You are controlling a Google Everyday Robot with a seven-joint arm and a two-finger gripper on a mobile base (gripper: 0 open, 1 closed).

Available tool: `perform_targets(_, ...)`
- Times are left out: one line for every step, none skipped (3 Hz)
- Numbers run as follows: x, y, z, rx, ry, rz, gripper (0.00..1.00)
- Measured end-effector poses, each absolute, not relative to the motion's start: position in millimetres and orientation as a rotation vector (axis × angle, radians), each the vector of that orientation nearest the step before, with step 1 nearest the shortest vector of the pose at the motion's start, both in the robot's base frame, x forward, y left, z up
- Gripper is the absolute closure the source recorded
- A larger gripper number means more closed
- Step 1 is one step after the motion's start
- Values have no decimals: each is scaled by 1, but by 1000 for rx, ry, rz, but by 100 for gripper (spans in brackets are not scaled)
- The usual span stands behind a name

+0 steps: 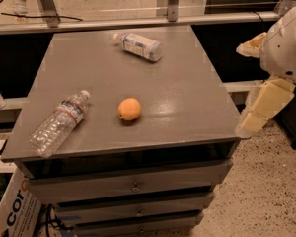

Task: Move orange near blue plastic bottle

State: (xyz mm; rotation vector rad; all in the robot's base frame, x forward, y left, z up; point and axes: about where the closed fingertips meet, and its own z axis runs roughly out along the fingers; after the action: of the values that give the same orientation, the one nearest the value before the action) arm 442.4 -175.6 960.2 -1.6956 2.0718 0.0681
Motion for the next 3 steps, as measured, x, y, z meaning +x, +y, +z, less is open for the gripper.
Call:
perform_targets(448, -142, 937, -1713, 1966, 181, 0)
perform_targets(448, -103, 915, -1714, 1889, 301, 0)
perform_targets(448, -103, 915, -1714, 1889, 301, 0)
